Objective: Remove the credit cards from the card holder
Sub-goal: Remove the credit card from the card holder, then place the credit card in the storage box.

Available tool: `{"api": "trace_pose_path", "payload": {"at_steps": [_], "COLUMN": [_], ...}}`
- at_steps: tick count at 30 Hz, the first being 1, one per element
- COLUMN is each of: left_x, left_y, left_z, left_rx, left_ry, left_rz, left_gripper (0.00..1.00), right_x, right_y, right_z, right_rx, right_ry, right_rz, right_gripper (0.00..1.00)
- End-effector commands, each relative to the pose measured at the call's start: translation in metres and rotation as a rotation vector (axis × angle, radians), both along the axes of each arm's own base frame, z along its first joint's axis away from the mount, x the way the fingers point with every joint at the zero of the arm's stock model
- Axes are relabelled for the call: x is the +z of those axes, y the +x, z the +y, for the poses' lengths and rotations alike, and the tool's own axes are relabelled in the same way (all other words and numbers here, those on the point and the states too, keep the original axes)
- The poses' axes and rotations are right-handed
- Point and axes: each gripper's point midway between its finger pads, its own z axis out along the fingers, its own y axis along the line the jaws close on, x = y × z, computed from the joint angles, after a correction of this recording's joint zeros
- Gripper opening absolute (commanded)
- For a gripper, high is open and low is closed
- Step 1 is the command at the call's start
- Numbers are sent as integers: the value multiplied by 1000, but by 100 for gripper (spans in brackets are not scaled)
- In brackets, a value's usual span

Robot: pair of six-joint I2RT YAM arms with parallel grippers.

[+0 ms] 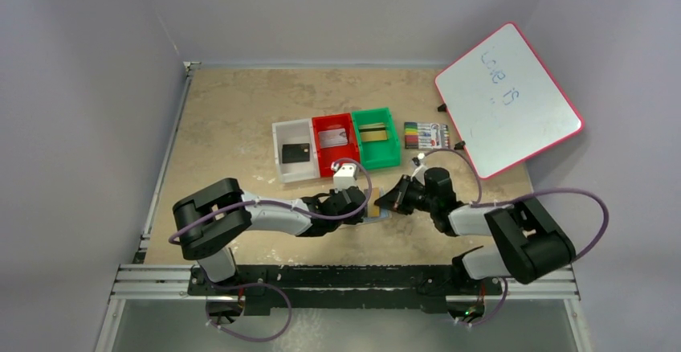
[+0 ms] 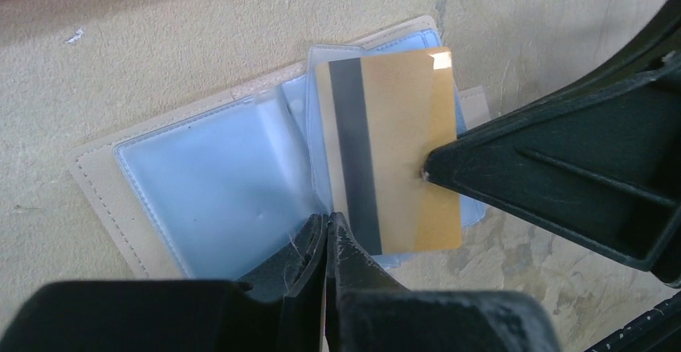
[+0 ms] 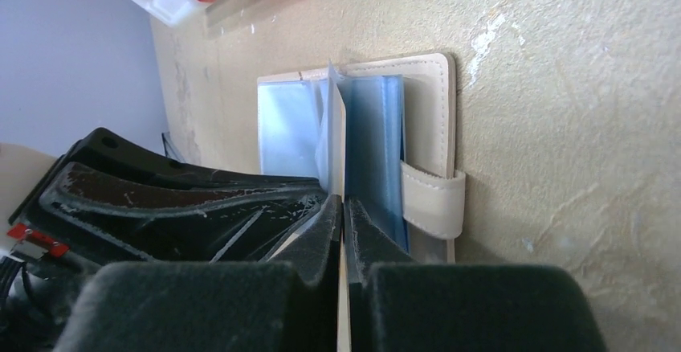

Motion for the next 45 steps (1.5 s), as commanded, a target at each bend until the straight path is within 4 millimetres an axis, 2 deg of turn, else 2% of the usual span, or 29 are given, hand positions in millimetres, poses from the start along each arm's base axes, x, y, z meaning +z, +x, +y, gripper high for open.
{"api": "trace_pose_path", "payload": {"at_steps": [1,6,13,18,22,26,29,31,34,37,40,45], "left_x": [-44,-37,-26,6,44,66,75,78,80,88,89,78], "left_y": [-17,-14,-11,-6,-1,2,3,3,1,0,-1,-6], "left_z": [42,46,44,40,41,56,74,88,104,108,113,125], "left_rx": [20,35,35,38,55,101,150,189,223,232,236,250], "left_ry": [182,185,163,77,-21,-42,-45,-45,-55,-73,-59,-17], "left_rz": [76,53,32,-26,-94,-142,-168,-184,-202,-212,-212,-188], "left_gripper": [0,0,0,1,14,20,23,25,32,35,36,36], "right_x": [0,14,42,78,107,139,170,189,207,212,209,199], "right_y": [4,12,16,26,31,36,42,40,46,59,75,84], "right_z": [-18,-45,-51,-56,-56,-56,-62,-59,-62,-63,-63,-30], "right_rx": [-70,-182,-220,-266,-257,-215,-224,-175,-142,-85,-10,262], "right_ry": [-119,-245,-247,-221,-204,-216,-253,-277,-362,-491,-614,-622], "right_rz": [-12,-42,-98,-234,-372,-587,-787,-926,-1064,-1133,-1143,-1150], "right_gripper": [0,0,0,0,0,0,0,0,0,0,0,0]}}
